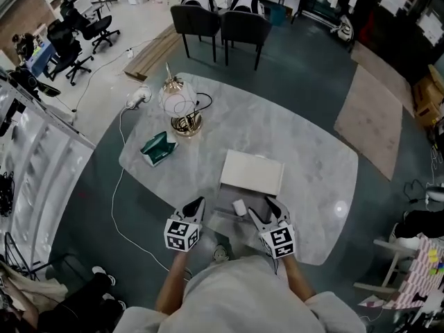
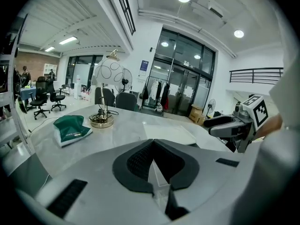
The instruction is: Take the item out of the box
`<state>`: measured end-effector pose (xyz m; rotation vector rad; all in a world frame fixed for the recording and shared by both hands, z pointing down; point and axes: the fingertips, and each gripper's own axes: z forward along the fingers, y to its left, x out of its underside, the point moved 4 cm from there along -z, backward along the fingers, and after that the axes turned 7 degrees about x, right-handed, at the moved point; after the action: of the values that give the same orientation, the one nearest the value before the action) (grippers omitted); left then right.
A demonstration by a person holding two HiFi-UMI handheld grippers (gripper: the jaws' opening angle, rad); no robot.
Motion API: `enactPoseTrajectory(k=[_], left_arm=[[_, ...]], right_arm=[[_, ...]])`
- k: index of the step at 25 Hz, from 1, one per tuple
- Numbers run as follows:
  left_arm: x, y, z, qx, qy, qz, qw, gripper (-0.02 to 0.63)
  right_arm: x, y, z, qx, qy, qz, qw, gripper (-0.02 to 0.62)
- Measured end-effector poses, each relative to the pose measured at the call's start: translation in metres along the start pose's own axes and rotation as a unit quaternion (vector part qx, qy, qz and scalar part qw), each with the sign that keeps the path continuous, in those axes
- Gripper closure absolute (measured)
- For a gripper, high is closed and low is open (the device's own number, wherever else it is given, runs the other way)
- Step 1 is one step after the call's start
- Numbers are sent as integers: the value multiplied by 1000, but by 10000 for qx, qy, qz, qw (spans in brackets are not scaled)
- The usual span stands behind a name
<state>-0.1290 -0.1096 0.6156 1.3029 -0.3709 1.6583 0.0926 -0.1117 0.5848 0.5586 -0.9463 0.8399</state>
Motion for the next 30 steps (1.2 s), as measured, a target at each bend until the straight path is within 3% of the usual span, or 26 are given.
enactPoseTrajectory(k=[16,25,30], left_arm=[[1,9,11,-762,348,-272,9961,592],[6,7,16,-881,462,-316,9945,592],[9,11,18,-787,485,-370,9950,592]], right_arm=[[24,11,42,-1251,527,139,9906,341],[35,11,52,-1608,727,132,9842,341],[39,13,56,-1577,872,176,9835,341]])
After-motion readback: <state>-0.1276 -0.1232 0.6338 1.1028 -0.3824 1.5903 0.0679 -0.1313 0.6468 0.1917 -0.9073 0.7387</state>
